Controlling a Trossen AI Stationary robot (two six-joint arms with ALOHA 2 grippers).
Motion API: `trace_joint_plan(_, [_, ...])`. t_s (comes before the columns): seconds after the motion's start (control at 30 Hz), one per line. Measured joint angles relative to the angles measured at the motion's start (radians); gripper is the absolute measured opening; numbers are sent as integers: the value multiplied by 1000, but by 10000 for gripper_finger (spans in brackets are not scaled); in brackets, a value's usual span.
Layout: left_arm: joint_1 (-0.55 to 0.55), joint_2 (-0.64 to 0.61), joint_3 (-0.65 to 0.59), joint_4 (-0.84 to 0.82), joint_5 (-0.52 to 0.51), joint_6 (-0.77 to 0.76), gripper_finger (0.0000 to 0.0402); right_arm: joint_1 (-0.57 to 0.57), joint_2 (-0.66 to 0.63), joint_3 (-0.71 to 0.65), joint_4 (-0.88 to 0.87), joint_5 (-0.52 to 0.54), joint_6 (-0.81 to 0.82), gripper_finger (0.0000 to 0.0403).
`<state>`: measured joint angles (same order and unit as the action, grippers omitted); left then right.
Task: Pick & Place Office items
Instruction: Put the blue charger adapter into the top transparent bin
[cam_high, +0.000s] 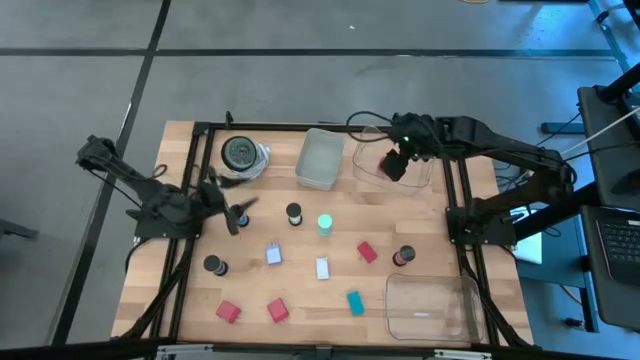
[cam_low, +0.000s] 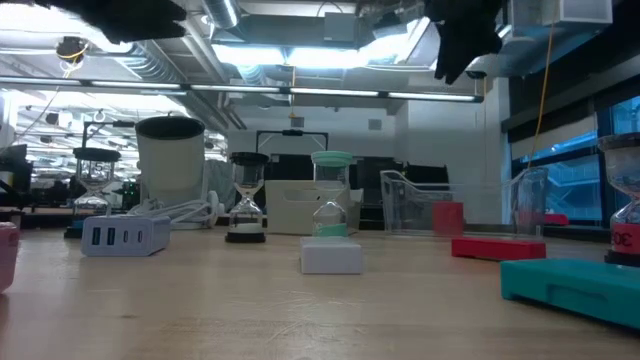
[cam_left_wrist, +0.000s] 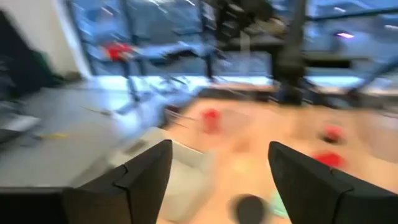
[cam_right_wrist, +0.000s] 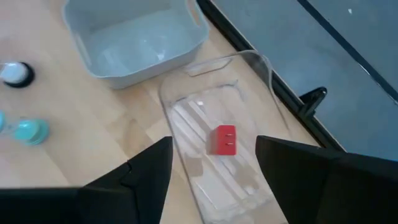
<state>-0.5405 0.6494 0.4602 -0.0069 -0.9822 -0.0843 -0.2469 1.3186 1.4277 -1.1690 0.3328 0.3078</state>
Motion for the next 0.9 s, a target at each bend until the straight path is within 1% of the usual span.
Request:
trace_joint_plan(0.07, [0, 66, 33, -15, 63, -72, 278, 14, -1, 0, 0, 0, 0, 233])
trace_joint_plan(0.13, [0, 128, 59, -19, 101, -120, 288, 25, -1, 0, 0, 0, 0, 233])
trace_joint_plan(0.33, [0, 295, 115, -44, 196, -183, 299, 47, -1, 0, -1, 0, -1, 233])
trace_joint_plan(0.37, [0, 321, 124, -58, 217, -172, 299, 49, -1, 0, -5, 0, -1, 233])
trace_joint_plan(0.43, [0, 365, 143, -103, 290, -99, 299, 54, 0, -1, -12, 0, -1, 233])
trace_joint_plan(0.53, [0, 416, 169, -197, 465, 68, 297, 60, 0, -1, -18, 0, -1, 233])
trace_joint_plan(0.57, [0, 432, 173, -219, 505, 114, 297, 62, 0, -1, -18, 0, -1, 233])
trace_joint_plan(0.63, [0, 462, 183, -242, 553, 180, 296, 66, 0, -1, -18, 0, -1, 233])
trace_joint_plan(0.73, [4, 490, 190, -266, 641, 201, 296, 71, 0, -1, -18, 0, 6, 233])
trace_joint_plan(0.83, [29, 521, 190, -292, 755, 195, 296, 74, 0, -1, -17, 0, 17, 233])
trace_joint_plan(0.9, [55, 543, 190, -304, 832, 221, 296, 74, 0, -1, -18, 0, 22, 233])
